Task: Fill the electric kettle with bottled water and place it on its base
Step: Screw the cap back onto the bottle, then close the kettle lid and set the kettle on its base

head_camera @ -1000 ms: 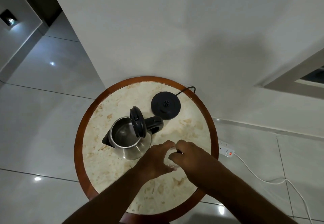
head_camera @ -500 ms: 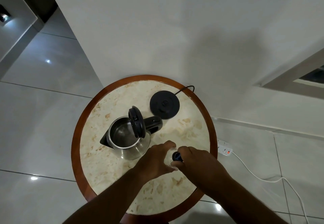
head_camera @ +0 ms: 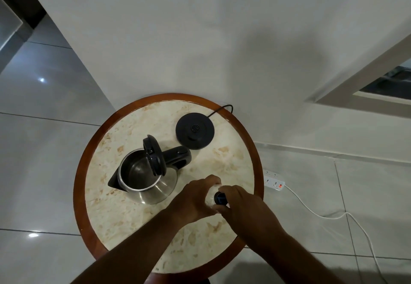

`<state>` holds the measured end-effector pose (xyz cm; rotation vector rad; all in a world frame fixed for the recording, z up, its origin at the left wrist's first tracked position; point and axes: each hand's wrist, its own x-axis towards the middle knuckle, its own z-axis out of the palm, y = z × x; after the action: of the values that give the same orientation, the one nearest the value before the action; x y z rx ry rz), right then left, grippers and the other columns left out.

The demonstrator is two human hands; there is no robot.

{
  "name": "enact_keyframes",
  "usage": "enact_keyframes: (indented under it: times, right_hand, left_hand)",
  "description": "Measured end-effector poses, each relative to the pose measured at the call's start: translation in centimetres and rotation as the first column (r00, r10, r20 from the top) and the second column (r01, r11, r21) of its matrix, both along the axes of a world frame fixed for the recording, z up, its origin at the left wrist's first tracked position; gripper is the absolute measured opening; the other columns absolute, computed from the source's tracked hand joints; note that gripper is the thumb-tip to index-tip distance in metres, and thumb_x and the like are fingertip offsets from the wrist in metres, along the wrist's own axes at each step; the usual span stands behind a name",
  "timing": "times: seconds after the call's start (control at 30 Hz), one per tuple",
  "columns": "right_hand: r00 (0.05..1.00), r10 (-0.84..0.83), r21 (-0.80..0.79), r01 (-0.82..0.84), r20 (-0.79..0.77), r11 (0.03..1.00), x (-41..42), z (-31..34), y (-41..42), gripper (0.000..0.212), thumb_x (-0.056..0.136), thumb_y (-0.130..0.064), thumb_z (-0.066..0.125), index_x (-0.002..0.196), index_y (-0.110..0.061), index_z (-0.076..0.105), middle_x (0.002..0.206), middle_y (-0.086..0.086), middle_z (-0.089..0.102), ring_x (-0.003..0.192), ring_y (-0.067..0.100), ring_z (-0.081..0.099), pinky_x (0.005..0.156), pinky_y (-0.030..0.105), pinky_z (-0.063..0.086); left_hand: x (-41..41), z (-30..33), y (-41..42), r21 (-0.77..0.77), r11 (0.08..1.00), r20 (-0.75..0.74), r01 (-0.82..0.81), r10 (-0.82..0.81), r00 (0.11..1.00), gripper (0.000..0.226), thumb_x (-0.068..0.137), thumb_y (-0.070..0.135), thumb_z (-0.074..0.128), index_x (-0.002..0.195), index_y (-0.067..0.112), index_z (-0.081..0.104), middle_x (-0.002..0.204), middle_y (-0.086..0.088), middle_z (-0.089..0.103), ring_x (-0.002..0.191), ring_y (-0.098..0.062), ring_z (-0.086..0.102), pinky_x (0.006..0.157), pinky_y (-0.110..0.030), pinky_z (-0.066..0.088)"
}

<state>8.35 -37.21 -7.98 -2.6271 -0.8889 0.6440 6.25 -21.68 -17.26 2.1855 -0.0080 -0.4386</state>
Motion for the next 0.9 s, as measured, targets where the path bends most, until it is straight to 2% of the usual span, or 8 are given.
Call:
enact_keyframes:
  times: [0.17, 0.33, 0.43, 0.53, 0.67, 0.73, 0.83, 0.9]
  right_hand:
    - [0.999, -0.033, 0.092, 0.034, -0.014, 0.995, 0.3, 0.5, -0.7, 0.045, 0.089, -0.051, 0.056, 0.123, -0.023, 0.05, 0.121, -0.002, 0.063, 0.094, 0.009, 0.062, 0.077, 0.015, 0.043]
    - [0.998, -0.058, 0.006, 0.058, 0.036, 0.998, 0.7, 1.5, -0.4, 0.087, 0.069, -0.08, 0.051, 0.138, -0.032, 0.028, 0.128, -0.004, 0.058, 0.101, 0.013, 0.062, 0.077, 0.026, 0.047]
    - [0.983, -0.186, 0.084, 0.185, -0.002, 0.979, 1.8, 2.8, 0.2, 0.09, 0.063, -0.09, 0.039, 0.134, -0.035, 0.033, 0.118, -0.008, 0.058, 0.09, 0.002, 0.057, 0.069, 0.02, 0.042]
    - [0.964, -0.266, 0.189, 0.259, 0.01, 0.947, 3.0, 4.1, 1.5, 0.078, 0.07, -0.084, 0.039, 0.128, -0.032, 0.046, 0.096, -0.015, 0.053, 0.077, -0.007, 0.051, 0.062, 0.009, 0.033]
    - [0.956, -0.291, 0.247, 0.288, -0.024, 0.925, 4.5, 5.3, 4.4, 0.053, 0.085, -0.061, 0.052, 0.123, -0.023, 0.055, 0.091, -0.008, 0.06, 0.079, 0.003, 0.057, 0.071, 0.021, 0.046]
    - [0.95, -0.31, 0.289, 0.31, -0.048, 0.906, 5.3, 5.4, 6.0, 0.043, 0.089, -0.051, 0.054, 0.12, -0.021, 0.057, 0.087, -0.009, 0.059, 0.076, 0.003, 0.056, 0.069, 0.02, 0.045]
    - [0.943, -0.293, 0.286, 0.327, -0.156, 0.901, 6.5, 4.8, 8.7, 0.035, 0.092, -0.04, 0.057, 0.121, -0.021, 0.056, 0.085, -0.014, 0.058, 0.078, 0.001, 0.055, 0.063, 0.012, 0.037]
    - [0.92, -0.259, 0.266, 0.339, -0.293, 0.902, 7.2, 3.9, 10.1, 0.042, 0.09, -0.04, 0.059, 0.127, -0.021, 0.053, 0.101, -0.005, 0.062, 0.091, 0.007, 0.058, 0.07, 0.016, 0.041]
  left_hand:
    - [-0.4, 0.1, 0.5, -0.012, 1.0, 0.01, 0.01, -0.01, 1.0, 0.072, 0.062, 0.057, 0.079, 0.12, 0.038, 0.041, 0.117, 0.013, 0.063, 0.101, -0.005, 0.062, 0.086, -0.021, 0.054]
    - [-2.4, 1.3, 1.9, -0.028, 0.998, 0.007, -0.051, 0.051, 0.999, 0.093, 0.057, 0.079, 0.066, 0.134, 0.034, 0.039, 0.135, 0.008, 0.055, 0.123, -0.01, 0.052, 0.095, -0.015, 0.04]
    - [-4.0, 1.5, 3.1, 0.016, 0.989, -0.082, -0.146, 0.147, 0.986, 0.109, 0.048, 0.09, 0.059, 0.139, 0.034, 0.037, 0.144, 0.01, 0.047, 0.131, -0.011, 0.045, 0.103, -0.026, 0.041]
    - [-5.9, 1.4, 4.4, 0.032, 0.966, -0.104, -0.258, 0.26, 0.96, 0.099, 0.049, 0.094, 0.054, 0.128, 0.035, 0.049, 0.133, 0.012, 0.054, 0.119, -0.007, 0.051, 0.095, -0.027, 0.047]
    - [-8.8, 1.4, 6.6, 0.005, 0.911, -0.195, -0.413, 0.406, 0.893, 0.089, 0.047, 0.095, 0.053, 0.11, 0.032, 0.062, 0.115, 0.014, 0.064, 0.096, -0.002, 0.061, 0.083, -0.025, 0.053]
    - [-10.2, 1.4, 8.0, 0.107, 0.898, -0.183, -0.427, 0.44, 0.879, 0.086, 0.049, 0.098, 0.046, 0.1, 0.032, 0.064, 0.104, 0.017, 0.067, 0.085, -0.001, 0.062, 0.078, -0.024, 0.052]
    - [-11.6, 1.9, 10.9, 0.338, 0.773, -0.049, -0.537, 0.584, 0.81, 0.084, 0.05, 0.102, 0.032, 0.082, 0.029, 0.059, 0.083, 0.014, 0.068, 0.068, 0.0, 0.058, 0.066, -0.024, 0.049]
    - [-11.7, 2.4, 12.6, 0.315, 0.675, 0.018, -0.667, 0.699, 0.715, 0.085, 0.048, 0.099, 0.043, 0.095, 0.03, 0.057, 0.089, 0.017, 0.063, 0.074, -0.003, 0.057, 0.065, -0.024, 0.046]
